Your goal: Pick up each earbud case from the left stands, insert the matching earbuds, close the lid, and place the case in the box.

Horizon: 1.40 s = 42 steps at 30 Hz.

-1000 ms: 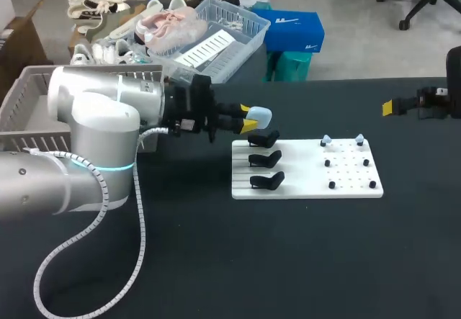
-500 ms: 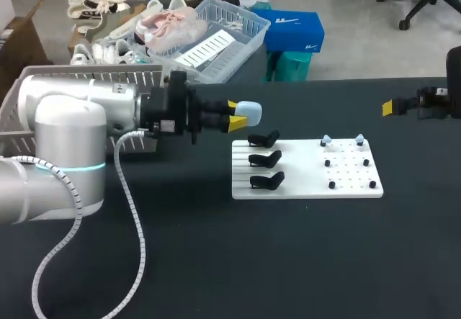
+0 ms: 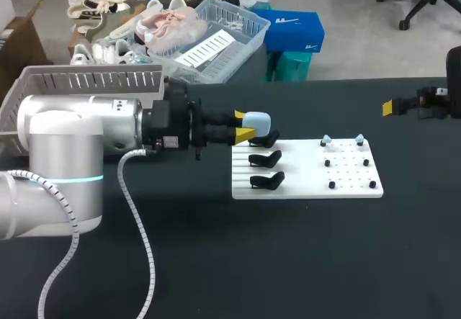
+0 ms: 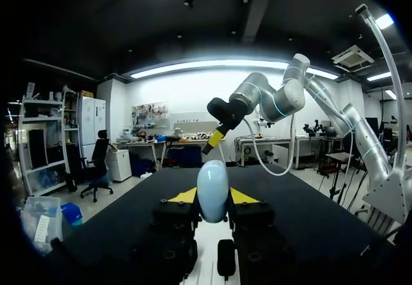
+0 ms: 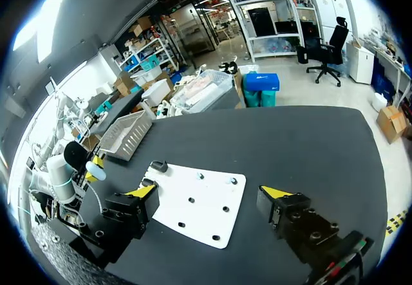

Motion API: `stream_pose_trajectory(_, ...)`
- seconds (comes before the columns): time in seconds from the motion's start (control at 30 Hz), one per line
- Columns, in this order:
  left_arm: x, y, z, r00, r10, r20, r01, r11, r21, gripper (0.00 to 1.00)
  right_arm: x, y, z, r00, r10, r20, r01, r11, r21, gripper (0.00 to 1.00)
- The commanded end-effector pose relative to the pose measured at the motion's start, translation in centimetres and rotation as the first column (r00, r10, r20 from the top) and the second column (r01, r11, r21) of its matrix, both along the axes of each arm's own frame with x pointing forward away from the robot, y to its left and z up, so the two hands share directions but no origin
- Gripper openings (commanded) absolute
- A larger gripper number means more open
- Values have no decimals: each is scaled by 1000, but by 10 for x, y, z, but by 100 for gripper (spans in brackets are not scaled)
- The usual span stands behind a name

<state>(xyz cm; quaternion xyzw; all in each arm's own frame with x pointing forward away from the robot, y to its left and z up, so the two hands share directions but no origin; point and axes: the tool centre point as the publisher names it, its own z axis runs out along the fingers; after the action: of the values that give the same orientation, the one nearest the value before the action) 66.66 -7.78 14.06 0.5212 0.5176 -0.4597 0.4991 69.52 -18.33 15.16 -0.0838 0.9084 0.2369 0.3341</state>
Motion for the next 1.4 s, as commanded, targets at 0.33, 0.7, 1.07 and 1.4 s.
stream_pose_trajectory(0.33,-16,-9,1,999,20,35,-19,1000,-25,0,2,-1,-1,1000,5,0,-5,1000,3,100)
stream_pose_trajectory(0.7,-16,-9,1,999,20,35,-19,1000,-25,0,2,-1,-1,1000,5,0,-5,1000,3,100)
stream_pose_trajectory(1.07,-16,-9,1,999,20,35,-19,1000,-25,0,2,-1,-1,1000,5,0,-5,1000,3,100)
stream_pose_trajectory(1.4,-16,-9,1,999,20,35,-19,1000,-25,0,2,-1,-1,1000,5,0,-5,1000,3,100)
